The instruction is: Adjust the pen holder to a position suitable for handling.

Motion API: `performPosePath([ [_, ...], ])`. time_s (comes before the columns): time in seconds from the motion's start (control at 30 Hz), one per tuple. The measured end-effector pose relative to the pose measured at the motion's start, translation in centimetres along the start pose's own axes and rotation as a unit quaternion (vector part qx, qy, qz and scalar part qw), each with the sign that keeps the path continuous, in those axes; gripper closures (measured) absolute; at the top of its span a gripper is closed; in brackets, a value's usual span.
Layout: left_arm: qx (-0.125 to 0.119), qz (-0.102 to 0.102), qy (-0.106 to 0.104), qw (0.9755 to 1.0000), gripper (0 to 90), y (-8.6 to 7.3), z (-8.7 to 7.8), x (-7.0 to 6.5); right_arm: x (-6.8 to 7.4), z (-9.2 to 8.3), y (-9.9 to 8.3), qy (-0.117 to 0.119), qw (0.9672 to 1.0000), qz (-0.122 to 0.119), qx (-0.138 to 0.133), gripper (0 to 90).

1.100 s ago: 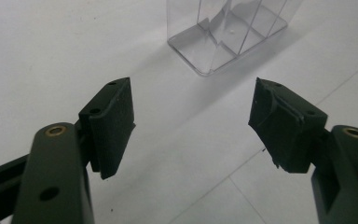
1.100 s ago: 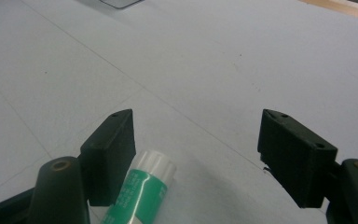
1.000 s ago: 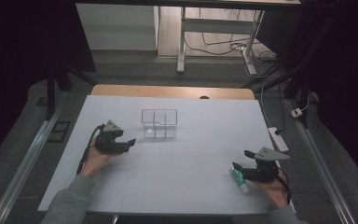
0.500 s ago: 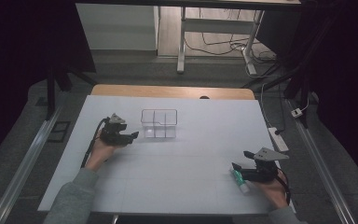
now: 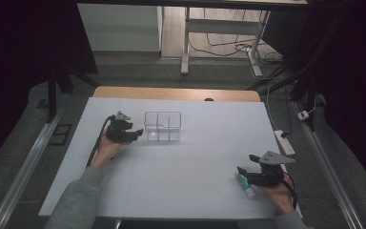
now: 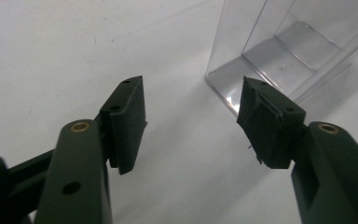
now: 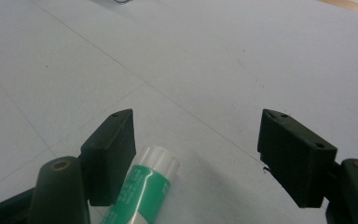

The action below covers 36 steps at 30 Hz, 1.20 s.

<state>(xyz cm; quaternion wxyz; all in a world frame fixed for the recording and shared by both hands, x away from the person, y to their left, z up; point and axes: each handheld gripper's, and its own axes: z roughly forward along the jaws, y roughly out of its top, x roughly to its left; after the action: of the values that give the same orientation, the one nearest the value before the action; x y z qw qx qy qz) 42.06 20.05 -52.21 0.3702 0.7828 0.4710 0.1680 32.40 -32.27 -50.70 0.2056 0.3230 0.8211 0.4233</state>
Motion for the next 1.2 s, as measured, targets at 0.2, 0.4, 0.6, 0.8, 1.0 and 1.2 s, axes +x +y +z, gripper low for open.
performPosePath([
  [0.2, 0.000, 0.010, 0.006, 0.9999, 54.1, 0.0, 0.6, 0.1, 0.0, 0.1, 0.0, -0.001, 1.0000, 0.000, 0.004, 27.4],
  [0.4, -0.011, 0.012, 0.001, 0.9999, 76.5, 0.2, 0.9, 0.2, 0.0, 0.2, -0.1, 0.001, 1.0000, -0.001, 0.006, 27.4],
  [0.6, -0.009, 0.019, -0.022, 0.9995, 89.0, 0.3, 1.2, -0.1, 0.1, 0.1, 0.0, -0.003, 1.0000, -0.003, 0.009, 27.4],
  [0.8, -0.012, 0.021, -0.027, 0.9994, 89.0, 0.5, 1.5, -0.4, 0.1, 0.2, -0.1, -0.005, 0.9999, -0.006, 0.011, 27.5],
  [1.0, -0.007, 0.022, -0.032, 0.9992, 88.9, 0.6, 1.9, -0.7, 0.1, 0.2, -0.2, 0.000, 0.9999, -0.006, 0.008, 27.5],
  [1.2, -0.006, 0.018, -0.033, 0.9993, 88.9, 0.7, 2.1, -0.7, 0.2, 0.1, -0.1, 0.000, 0.9999, -0.009, 0.009, 27.5],
])
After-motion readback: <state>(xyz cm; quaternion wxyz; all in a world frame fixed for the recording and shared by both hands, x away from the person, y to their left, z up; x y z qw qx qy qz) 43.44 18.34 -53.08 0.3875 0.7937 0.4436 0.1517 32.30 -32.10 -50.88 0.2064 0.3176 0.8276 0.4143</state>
